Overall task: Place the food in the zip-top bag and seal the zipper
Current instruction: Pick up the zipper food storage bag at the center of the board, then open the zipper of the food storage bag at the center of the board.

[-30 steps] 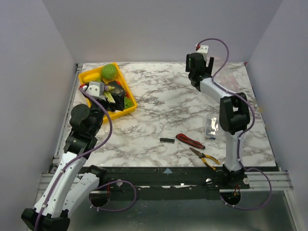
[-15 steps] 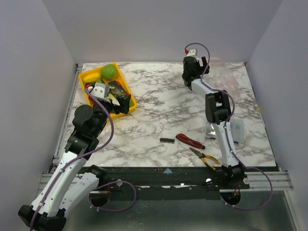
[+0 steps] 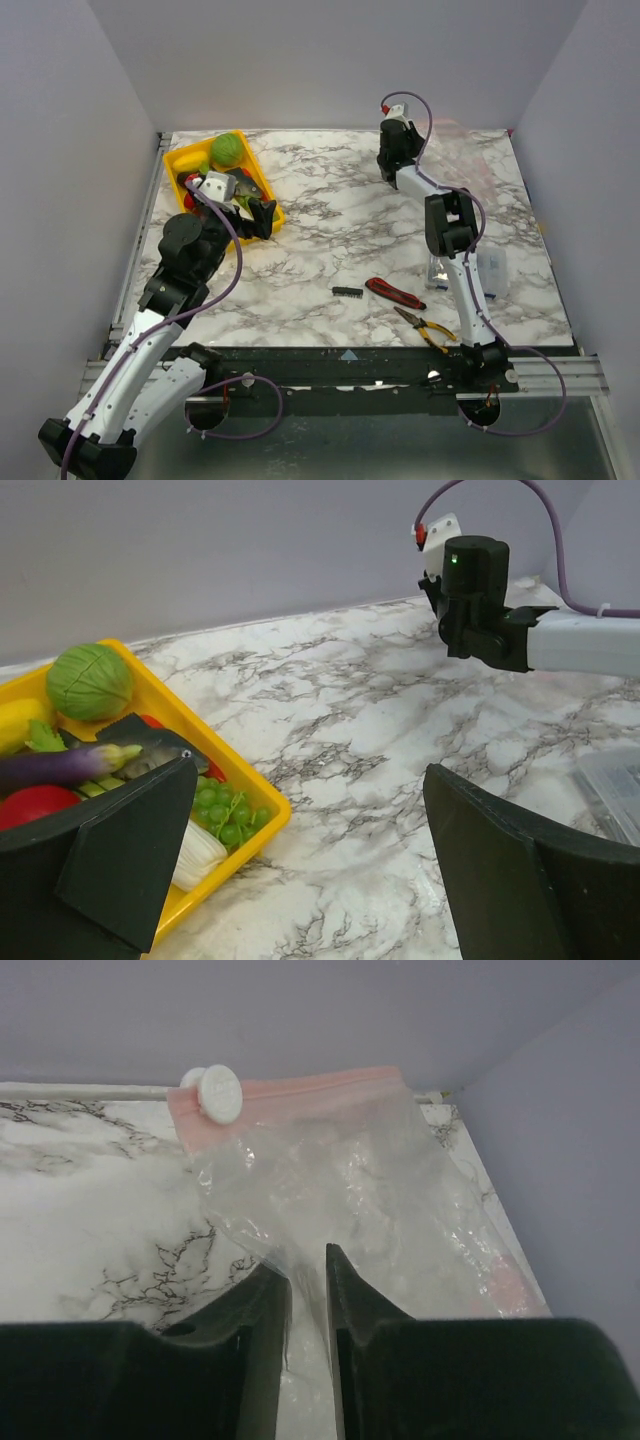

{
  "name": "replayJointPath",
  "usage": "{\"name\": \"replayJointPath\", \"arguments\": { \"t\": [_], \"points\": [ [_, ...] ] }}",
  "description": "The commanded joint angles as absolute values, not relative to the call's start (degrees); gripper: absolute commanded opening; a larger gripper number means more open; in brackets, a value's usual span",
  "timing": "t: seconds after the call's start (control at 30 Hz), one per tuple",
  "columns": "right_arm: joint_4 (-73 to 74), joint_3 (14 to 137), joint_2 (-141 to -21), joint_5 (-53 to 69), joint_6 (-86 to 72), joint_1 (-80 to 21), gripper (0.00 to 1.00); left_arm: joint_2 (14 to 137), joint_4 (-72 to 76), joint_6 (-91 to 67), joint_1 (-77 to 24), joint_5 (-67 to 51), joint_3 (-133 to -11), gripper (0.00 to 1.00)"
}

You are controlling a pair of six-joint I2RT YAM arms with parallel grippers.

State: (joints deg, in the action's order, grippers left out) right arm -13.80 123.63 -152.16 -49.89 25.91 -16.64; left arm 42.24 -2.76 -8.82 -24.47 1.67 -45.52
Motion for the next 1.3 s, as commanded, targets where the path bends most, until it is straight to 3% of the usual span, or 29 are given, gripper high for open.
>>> {"name": "replayJointPath", "arguments": {
  "t": [0.0,0.03,0.07,0.27,0.6,0.87,1.2,1.27],
  "points": [
    [-17.5,122.2,-151.0,-52.3,26.7,-16.7,0.15,42.6,-2.8,-8.9,-24.9,2.4,-47.1,0.99],
    [-17.7,121.4,-150.2,-52.3,26.6,-16.8,0.04,42.8,-2.9,-9.0,-25.0,2.2,-47.1,0.98],
    [-17.3,120.1,-149.0,-52.0,26.3,-17.0,0.00,43.0,-2.9,-9.3,-25.0,2.1,-47.1,0.99],
    [-18.4,103.6,-136.0,-47.6,21.1,-20.5,0.00,44.3,-2.7,-10.8,-25.3,0.7,-47.3,0.99],
    [-16.8,77.6,-112.0,-30.1,-0.5,-26.8,0.00,45.4,-2.3,-15.5,-26.5,-3.1,-47.1,0.99],
    [-19.8,59.5,-96.6,-17.2,-14.5,-28.9,0.00,48.0,-3.9,-28.9,-26.4,-8.7,-47.9,0.98],
    [-28.7,43.6,-82.1,-4.1,-20.9,-29.9,0.00,59.8,-4.4,-54.6,-17.8,-28.5,-54.0,0.98],
    [-32.0,40.9,-80.7,-2.6,-20.5,-30.5,0.00,65.6,0.9,-62.1,-15.5,-36.3,-53.6,0.91]
  ]
}}
